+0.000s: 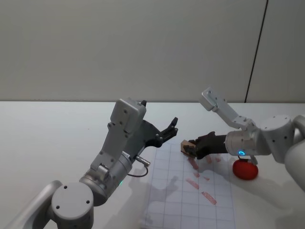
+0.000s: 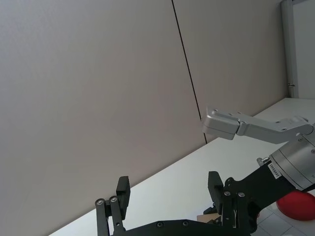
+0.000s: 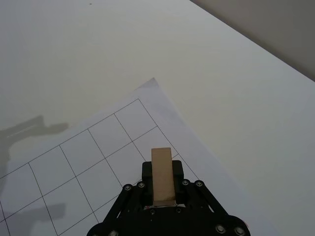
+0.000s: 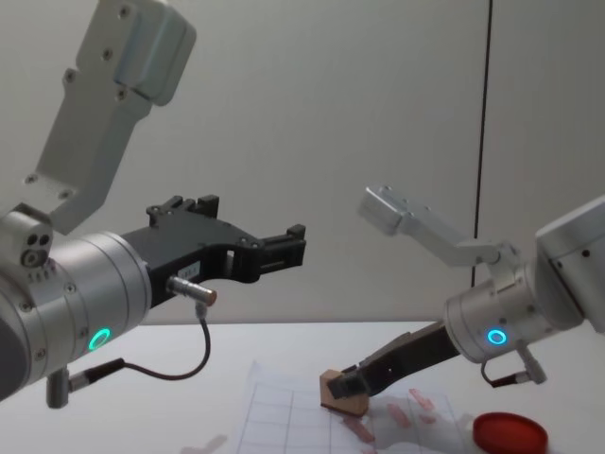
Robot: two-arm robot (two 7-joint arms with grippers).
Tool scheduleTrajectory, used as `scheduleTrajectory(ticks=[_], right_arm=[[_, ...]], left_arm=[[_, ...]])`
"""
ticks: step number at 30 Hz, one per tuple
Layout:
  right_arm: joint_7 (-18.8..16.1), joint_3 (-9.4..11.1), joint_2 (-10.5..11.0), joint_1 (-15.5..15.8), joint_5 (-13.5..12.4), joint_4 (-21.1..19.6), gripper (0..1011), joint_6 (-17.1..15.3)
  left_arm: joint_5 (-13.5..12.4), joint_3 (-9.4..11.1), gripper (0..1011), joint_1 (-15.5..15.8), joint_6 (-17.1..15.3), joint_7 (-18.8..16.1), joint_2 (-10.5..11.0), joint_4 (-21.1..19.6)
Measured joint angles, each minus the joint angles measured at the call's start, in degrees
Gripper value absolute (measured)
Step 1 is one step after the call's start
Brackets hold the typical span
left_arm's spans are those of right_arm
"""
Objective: Use the one hand to pick up the stamp and affix it onto the A4 paper.
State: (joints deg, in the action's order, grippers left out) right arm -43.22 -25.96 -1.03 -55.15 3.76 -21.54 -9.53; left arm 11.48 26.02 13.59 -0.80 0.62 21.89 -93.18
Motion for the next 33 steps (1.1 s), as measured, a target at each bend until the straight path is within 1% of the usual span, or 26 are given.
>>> scheduleTrajectory(ticks=[4, 9, 28, 33], right_arm=[[0.4, -0.22, -0.03, 0.16, 0.0, 0.03, 218, 0.63], [1.17, -0.56, 0.21, 1.15, -0.27, -1.13, 217, 1.36], [4.34, -1.18, 2.1, 6.29, -2.62, -9.51, 218, 1.77], [4.92, -1.29, 2.42, 7.11, -3.22, -10.88, 218, 1.6]], left_arm=[[0.0, 0.0, 1002, 0.0, 0.0, 0.0, 0.0, 0.0], [0.0, 0.0, 1002, 0.0, 0.0, 0.0, 0.0, 0.0], [0.0, 0.0, 1002, 0.0, 0.0, 0.0, 0.0, 0.0], [0.0, 0.0, 1002, 0.0, 0.0, 0.0, 0.0, 0.0]])
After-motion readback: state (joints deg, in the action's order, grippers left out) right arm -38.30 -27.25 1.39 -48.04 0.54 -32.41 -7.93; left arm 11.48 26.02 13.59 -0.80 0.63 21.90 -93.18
